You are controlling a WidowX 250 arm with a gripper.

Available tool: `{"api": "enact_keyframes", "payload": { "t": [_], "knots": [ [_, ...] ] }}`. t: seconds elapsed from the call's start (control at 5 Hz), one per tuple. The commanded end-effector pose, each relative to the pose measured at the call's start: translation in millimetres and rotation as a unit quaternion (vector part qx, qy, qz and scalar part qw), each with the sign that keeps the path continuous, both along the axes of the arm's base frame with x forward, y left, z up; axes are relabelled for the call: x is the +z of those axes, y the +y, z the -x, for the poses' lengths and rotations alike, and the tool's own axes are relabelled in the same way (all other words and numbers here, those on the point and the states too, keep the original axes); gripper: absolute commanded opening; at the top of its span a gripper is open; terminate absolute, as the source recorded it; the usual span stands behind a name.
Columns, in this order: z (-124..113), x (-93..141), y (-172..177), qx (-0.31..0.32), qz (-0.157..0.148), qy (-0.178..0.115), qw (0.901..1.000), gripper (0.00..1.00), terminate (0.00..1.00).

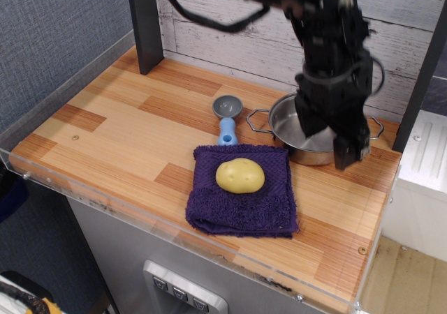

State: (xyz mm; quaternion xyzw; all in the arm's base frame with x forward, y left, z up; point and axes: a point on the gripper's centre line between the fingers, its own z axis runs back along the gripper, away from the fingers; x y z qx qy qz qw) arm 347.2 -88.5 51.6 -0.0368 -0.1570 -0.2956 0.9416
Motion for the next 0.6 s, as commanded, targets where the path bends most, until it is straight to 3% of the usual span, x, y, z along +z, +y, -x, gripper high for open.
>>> {"api": "enact_keyframes", "payload": {
  "t": [0.0, 0.4],
  "knots": [
    [11.7, 95.5, 26.5, 0.047, 0.013, -0.065, 0.9967, 1.00, 0.00],
    [38.3, 154.9, 61.8, 0.085, 0.028, -0.091, 0.9918, 1.00, 0.00]
  ]
}}
